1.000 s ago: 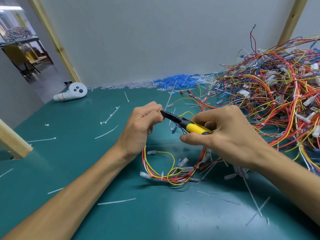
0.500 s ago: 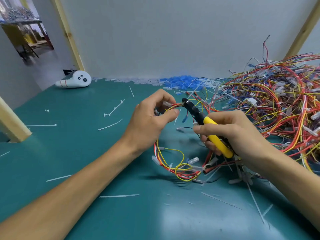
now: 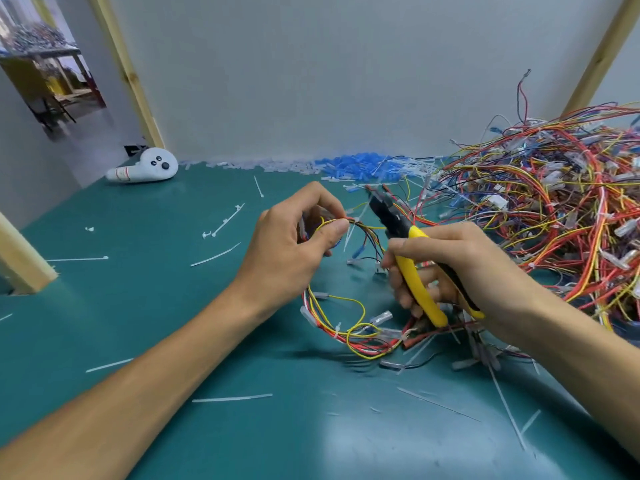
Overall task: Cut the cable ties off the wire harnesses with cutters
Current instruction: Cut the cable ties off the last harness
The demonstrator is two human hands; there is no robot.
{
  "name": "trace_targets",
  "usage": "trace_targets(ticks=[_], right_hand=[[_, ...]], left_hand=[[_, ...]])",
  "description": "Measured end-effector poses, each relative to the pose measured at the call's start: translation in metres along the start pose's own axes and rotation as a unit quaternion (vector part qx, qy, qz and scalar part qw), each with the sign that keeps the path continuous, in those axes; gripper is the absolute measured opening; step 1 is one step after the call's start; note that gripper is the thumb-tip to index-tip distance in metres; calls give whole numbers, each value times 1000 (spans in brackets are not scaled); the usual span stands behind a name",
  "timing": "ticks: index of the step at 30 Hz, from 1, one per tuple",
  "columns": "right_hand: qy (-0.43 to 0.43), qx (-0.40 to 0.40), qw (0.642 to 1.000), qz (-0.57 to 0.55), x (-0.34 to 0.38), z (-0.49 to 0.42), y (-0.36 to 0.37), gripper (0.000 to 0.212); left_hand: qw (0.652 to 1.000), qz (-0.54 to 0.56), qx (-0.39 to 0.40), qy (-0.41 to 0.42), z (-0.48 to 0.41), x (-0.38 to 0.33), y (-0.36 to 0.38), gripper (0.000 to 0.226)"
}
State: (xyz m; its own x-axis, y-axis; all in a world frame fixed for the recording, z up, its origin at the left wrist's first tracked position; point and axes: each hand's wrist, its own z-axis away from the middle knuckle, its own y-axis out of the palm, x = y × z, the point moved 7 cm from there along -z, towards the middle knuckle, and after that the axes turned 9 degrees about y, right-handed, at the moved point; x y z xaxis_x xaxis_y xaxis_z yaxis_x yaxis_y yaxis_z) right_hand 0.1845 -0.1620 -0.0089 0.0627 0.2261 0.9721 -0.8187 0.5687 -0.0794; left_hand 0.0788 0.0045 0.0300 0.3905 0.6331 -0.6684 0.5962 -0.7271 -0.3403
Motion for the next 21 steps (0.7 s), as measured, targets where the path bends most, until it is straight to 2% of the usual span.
trace_targets(ticks=[2, 4, 8, 14, 21], right_hand=[[-63, -64, 995, 38, 11, 6, -6, 34], [-101, -105, 982, 123, 19, 12, -6, 28], [-166, -163, 912, 338, 26, 21, 6, 28], [-232, -235, 839, 432, 37, 30, 7, 30], [-253, -266, 796, 481, 42, 33, 3, 24]], left_hand=[[1000, -3, 4, 8, 1, -2, 1, 7], [1000, -8, 6, 19, 1, -3, 1, 6], [999, -12, 2, 32, 2, -5, 0, 3], [1000, 0, 2, 10, 3, -1, 0, 7], [998, 49, 11, -29, 4, -5, 3, 3]])
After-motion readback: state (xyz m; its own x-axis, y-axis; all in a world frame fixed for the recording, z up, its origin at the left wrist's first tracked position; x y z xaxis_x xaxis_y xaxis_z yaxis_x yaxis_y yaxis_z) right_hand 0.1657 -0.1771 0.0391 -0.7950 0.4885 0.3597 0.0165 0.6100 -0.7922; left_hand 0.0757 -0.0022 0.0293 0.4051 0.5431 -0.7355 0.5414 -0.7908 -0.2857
